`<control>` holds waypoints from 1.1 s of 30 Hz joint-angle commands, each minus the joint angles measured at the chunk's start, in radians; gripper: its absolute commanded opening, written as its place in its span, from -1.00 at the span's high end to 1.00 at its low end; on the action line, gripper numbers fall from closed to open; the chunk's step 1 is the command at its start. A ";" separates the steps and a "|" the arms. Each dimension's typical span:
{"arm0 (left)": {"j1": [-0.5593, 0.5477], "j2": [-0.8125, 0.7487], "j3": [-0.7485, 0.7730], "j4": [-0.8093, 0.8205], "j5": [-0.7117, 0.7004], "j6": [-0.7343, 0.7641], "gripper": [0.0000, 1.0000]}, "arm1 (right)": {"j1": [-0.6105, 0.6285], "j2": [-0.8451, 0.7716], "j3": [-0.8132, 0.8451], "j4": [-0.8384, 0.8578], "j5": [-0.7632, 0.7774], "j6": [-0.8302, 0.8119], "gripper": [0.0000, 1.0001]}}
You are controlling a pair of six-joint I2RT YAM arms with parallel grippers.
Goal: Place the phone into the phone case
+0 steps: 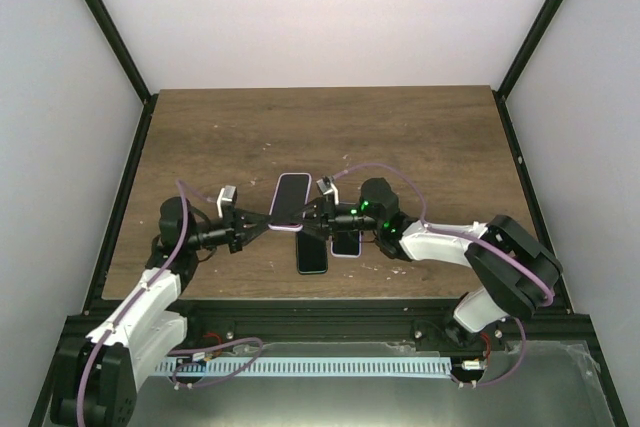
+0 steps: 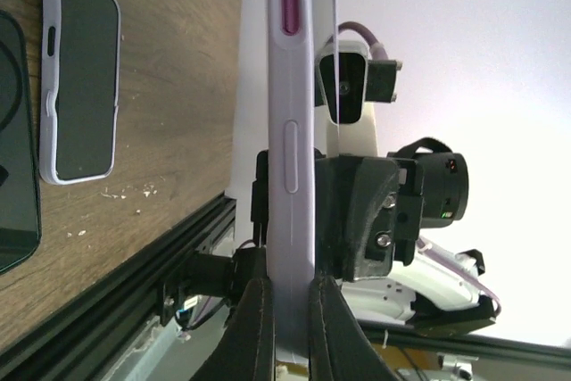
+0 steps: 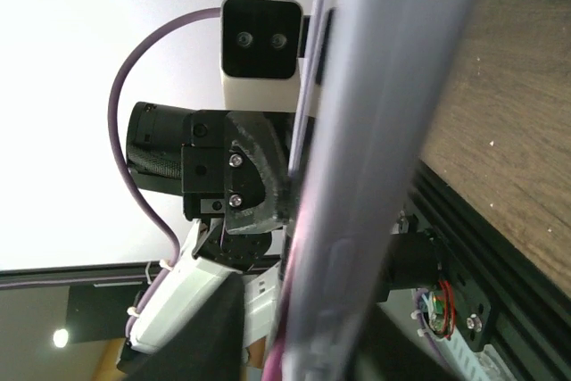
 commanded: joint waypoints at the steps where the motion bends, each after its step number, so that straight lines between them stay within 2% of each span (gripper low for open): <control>1: -0.002 0.003 0.017 0.007 0.008 0.031 1.00 | 0.009 -0.023 0.046 0.021 -0.008 -0.049 0.24; 4: -0.001 0.003 0.036 -0.077 0.003 0.089 1.00 | 0.009 -0.035 0.046 -0.019 -0.010 -0.070 0.12; 9: -0.002 0.000 0.043 -0.091 -0.006 0.100 1.00 | 0.009 -0.054 0.027 -0.074 -0.008 -0.082 0.23; 14: -0.001 0.001 0.048 -0.098 -0.017 0.111 1.00 | 0.009 -0.062 0.010 -0.114 -0.008 -0.079 0.23; 15: -0.002 0.001 0.048 -0.099 -0.019 0.120 1.00 | 0.010 -0.062 0.009 -0.117 -0.011 -0.079 0.34; 18: -0.001 0.011 0.059 -0.166 -0.036 0.199 1.00 | 0.009 -0.060 0.019 -0.153 -0.011 -0.095 0.89; 19: -0.001 0.017 0.069 -0.199 -0.040 0.230 1.00 | 0.009 -0.061 0.021 -0.167 -0.009 -0.103 0.97; 21: -0.002 0.030 0.078 -0.217 -0.043 0.253 1.00 | 0.009 -0.065 0.018 -0.187 0.003 -0.105 0.99; 24: -0.002 0.031 0.082 -0.199 -0.042 0.243 1.00 | 0.007 -0.070 0.012 -0.199 0.014 -0.109 0.99; 25: -0.002 0.029 0.085 -0.200 -0.043 0.243 1.00 | 0.008 -0.069 0.015 -0.200 0.012 -0.112 0.92; 27: -0.002 0.028 0.092 -0.200 -0.041 0.241 1.00 | 0.008 -0.064 0.027 -0.217 0.002 -0.120 0.58; 30: -0.002 0.028 0.099 -0.200 -0.043 0.242 1.00 | 0.007 -0.067 0.037 -0.255 0.001 -0.136 0.28; 33: -0.002 0.028 0.096 -0.196 -0.047 0.237 1.00 | 0.005 -0.073 0.022 -0.245 0.007 -0.136 0.31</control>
